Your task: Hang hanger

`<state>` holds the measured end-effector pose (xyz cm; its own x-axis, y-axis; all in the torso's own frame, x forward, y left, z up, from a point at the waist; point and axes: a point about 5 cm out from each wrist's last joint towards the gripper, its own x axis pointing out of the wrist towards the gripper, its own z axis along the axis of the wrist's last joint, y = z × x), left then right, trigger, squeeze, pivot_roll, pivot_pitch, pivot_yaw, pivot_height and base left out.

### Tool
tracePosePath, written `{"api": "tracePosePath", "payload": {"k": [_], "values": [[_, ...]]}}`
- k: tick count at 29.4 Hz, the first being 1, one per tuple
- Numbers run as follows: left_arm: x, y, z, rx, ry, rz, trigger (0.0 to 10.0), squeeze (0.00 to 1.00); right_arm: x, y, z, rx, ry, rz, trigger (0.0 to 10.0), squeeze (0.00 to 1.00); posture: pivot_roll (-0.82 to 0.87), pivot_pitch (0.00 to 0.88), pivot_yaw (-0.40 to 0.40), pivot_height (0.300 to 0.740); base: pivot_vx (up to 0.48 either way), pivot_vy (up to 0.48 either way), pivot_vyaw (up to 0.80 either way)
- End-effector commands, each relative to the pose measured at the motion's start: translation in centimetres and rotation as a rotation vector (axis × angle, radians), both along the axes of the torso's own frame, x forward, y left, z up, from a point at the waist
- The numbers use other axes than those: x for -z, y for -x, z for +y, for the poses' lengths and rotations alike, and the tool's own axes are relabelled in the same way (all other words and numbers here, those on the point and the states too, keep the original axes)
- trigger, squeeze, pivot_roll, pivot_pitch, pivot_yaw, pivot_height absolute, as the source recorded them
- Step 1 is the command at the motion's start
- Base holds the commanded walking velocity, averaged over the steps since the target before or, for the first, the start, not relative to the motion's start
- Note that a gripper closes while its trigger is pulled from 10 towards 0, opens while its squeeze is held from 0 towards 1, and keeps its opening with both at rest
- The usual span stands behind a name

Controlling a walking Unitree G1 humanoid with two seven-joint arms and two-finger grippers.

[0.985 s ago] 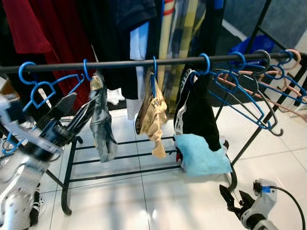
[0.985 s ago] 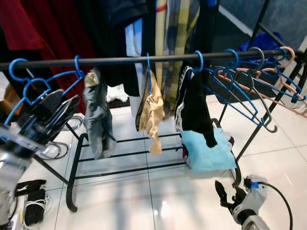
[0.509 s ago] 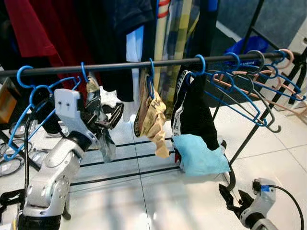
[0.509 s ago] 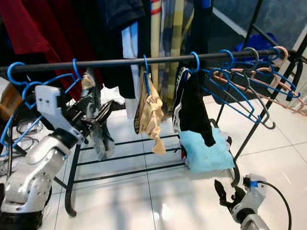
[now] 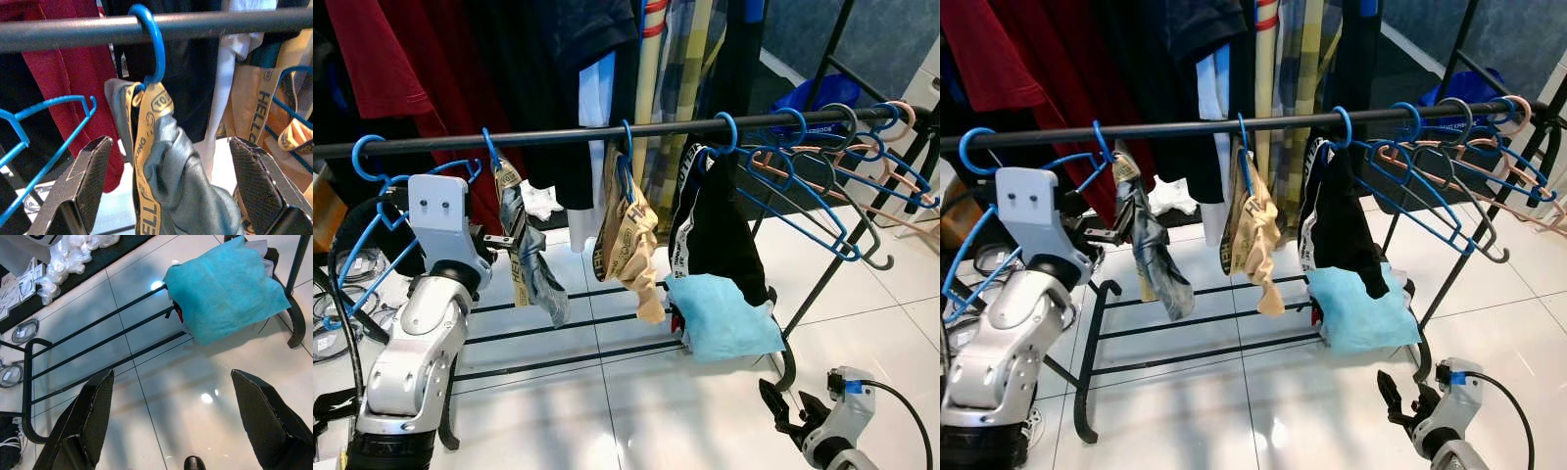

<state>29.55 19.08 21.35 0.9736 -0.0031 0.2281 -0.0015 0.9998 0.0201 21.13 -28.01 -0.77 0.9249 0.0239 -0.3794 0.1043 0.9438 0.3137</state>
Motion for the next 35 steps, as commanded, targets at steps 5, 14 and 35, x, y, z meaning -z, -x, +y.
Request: {"api": "tracePosePath", "payload": {"k": [5,14,35], "values": [[1.0,-0.8,-1.5,0.013,0.043,0.062,10.0,0.0,0.6,0.7,0.0,0.008,-0.009,0.022,10.0,0.0,-0.08,0.106,0.036,0.74,0.0,0.0,0.0],[0.7,-1.8,-2.7,0.014,0.086,0.087,10.0,0.0,0.6,0.6,0.1,0.01,-0.01,0.02,10.0,0.0,-0.08,0.107,0.043,0.74,0.0,0.0,0.0],[2.3,-2.8,-0.8,-0.215,0.032,0.146,10.0,0.0,0.6,0.6,0.2,0.017,-0.013,0.014,10.0,0.0,-0.09,0.11,0.049,0.74,0.0,0.0,0.0]]}}
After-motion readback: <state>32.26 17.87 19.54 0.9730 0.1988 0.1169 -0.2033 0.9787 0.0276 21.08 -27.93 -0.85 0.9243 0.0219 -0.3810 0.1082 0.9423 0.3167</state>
